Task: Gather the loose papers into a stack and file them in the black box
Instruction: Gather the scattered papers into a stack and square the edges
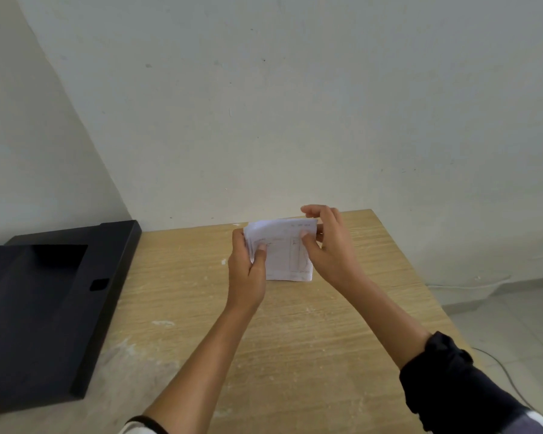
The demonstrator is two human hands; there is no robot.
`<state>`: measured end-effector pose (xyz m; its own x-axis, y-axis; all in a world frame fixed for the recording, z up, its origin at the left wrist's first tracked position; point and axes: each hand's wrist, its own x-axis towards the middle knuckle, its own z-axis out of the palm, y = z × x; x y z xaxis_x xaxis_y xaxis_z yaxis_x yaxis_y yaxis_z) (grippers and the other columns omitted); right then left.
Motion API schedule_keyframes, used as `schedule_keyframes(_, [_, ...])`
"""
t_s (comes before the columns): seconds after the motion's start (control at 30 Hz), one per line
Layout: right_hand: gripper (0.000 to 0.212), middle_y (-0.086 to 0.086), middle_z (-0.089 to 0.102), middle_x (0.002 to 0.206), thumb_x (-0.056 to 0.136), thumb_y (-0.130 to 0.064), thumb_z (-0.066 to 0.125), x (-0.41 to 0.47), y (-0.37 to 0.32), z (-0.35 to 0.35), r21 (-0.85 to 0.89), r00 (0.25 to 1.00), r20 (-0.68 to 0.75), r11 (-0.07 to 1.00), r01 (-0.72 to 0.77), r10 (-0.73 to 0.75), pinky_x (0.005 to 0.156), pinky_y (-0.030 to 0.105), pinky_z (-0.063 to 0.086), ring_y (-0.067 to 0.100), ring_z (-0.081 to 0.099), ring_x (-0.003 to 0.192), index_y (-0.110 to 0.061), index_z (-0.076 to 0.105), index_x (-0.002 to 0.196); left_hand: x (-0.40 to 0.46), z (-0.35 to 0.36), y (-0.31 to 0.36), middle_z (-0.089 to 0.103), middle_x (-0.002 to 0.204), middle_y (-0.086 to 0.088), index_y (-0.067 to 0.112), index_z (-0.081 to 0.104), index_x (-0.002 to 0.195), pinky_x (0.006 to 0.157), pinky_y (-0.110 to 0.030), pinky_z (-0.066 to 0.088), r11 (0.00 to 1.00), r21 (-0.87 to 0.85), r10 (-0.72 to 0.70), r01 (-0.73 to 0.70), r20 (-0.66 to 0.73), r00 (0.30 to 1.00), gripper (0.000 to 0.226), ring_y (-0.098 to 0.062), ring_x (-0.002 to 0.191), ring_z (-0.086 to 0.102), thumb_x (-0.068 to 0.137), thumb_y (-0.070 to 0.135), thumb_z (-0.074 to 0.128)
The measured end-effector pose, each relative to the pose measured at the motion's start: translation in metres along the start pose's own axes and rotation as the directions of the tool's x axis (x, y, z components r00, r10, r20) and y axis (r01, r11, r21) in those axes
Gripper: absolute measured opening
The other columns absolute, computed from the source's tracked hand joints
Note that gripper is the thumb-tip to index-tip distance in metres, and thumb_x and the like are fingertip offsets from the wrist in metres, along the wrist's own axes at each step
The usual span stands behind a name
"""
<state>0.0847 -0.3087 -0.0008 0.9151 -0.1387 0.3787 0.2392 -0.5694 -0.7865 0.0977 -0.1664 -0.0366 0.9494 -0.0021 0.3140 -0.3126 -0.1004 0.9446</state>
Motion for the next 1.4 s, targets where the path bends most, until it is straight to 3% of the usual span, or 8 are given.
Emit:
schedule_keyframes(0.17, [0.014, 0.005, 0.056, 0.09, 0.092, -0.008, 0.042, -0.01, 0.004, 0.011, 0.339, 0.97, 0.084, 0.909, -0.244, 0.229, 0.071, 0.034, 0.045, 0.015, 0.051, 0.078, -0.009, 0.05, 0.104, -0.005, 0.007, -0.006, 0.052, 0.082, 0.009, 0.017, 0.045, 0.096, 0.063, -0.015, 0.043, 0.999, -0.039, -0.012, 0.01, -0.048, 0.999, 0.01, 0.001, 0.07, 0.051, 0.087, 0.02, 0.042])
schedule_keyframes(0.33, [0.015, -0.002, 0.049, 0.091, 0.086, -0.011, 0.035, -0.018, 0.001, 0.033, 0.466, 0.987, 0.016, 0.872, -0.148, 0.159, 0.069, 0.022, 0.044, 0.01, 0.047, 0.078, -0.014, 0.043, 0.099, -0.005, 0.008, -0.008, 0.055, 0.087, 0.009, 0.028, 0.045, 0.092, 0.069, -0.021, 0.046, 0.992, -0.124, -0.027, 0.022, -0.041, 0.999, 0.011, 0.0, 0.074, 0.053, 0.086, 0.02, 0.041])
schedule_keyframes(0.7, [0.012, -0.006, 0.044, 0.079, 0.094, 0.001, 0.033, -0.025, 0.01, 0.046, 0.473, 0.973, -0.032, 0.861, -0.186, 0.228, 0.062, 0.011, 0.041, -0.007, 0.042, 0.061, -0.007, 0.042, 0.092, -0.008, 0.003, -0.025, 0.051, 0.078, -0.004, 0.006, 0.041, 0.089, 0.063, -0.034, 0.04, 0.999, 0.05, 0.009, -0.007, -0.046, 0.999, 0.021, -0.014, 0.068, 0.047, 0.092, 0.026, 0.033])
schedule_keyframes(0.8, [0.011, -0.008, 0.045, 0.08, 0.093, 0.002, 0.035, -0.025, 0.01, 0.047, 0.484, 0.973, -0.035, 0.856, -0.183, 0.227, 0.06, 0.007, 0.041, -0.01, 0.044, 0.06, -0.007, 0.042, 0.094, -0.01, 0.003, -0.027, 0.048, 0.072, 0.004, 0.023, 0.037, 0.081, 0.058, -0.022, 0.038, 0.994, 0.105, 0.037, -0.031, -0.058, 0.998, 0.012, -0.003, 0.062, 0.044, 0.093, 0.025, 0.036])
schedule_keyframes(0.93, [0.012, -0.008, 0.048, 0.085, 0.094, -0.003, 0.037, -0.026, 0.016, 0.05, 0.478, 0.968, -0.075, 0.861, -0.174, 0.238, 0.065, 0.008, 0.042, -0.008, 0.046, 0.068, -0.012, 0.044, 0.096, -0.009, 0.007, -0.026, 0.043, 0.069, 0.007, 0.021, 0.034, 0.08, 0.052, -0.013, 0.034, 0.992, 0.128, 0.031, -0.021, -0.077, 0.997, 0.019, 0.001, 0.057, 0.043, 0.098, 0.014, 0.034])
schedule_keyframes(1.03, [0.02, -0.01, 0.047, 0.084, 0.096, -0.006, 0.036, -0.028, 0.018, 0.053, 0.447, 0.969, -0.072, 0.876, -0.181, 0.237, 0.065, 0.008, 0.042, -0.011, 0.046, 0.068, -0.024, 0.041, 0.088, -0.008, 0.009, -0.031, 0.048, 0.071, 0.006, 0.016, 0.037, 0.085, 0.054, -0.012, 0.036, 0.989, 0.149, 0.004, 0.008, -0.082, 0.997, 0.014, 0.002, 0.06, 0.046, 0.098, 0.013, 0.032])
schedule_keyframes(1.17, [0.01, -0.009, 0.045, 0.079, 0.096, -0.005, 0.035, -0.022, 0.018, 0.051, 0.406, 0.964, -0.046, 0.887, -0.22, 0.26, 0.059, 0.006, 0.04, -0.012, 0.046, 0.064, -0.011, 0.039, 0.09, -0.002, 0.007, -0.033, 0.059, 0.089, -0.01, 0.014, 0.044, 0.095, 0.068, -0.027, 0.042, 0.979, 0.202, -0.019, 0.025, -0.03, 0.999, 0.019, -0.016, 0.079, 0.055, 0.094, 0.022, 0.028])
schedule_keyframes(1.4, [0.009, -0.004, 0.049, 0.086, 0.094, -0.011, 0.034, -0.009, -0.016, 0.05, 0.33, 0.933, 0.076, 0.874, -0.357, 0.353, 0.063, 0.028, 0.042, 0.013, 0.049, 0.077, -0.007, 0.041, 0.097, 0.015, -0.038, 0.006, 0.063, 0.103, -0.012, 0.003, 0.055, 0.104, 0.074, -0.025, 0.044, 0.965, 0.237, -0.133, 0.108, 0.094, 0.987, 0.025, -0.018, 0.089, 0.056, 0.095, 0.006, 0.032])
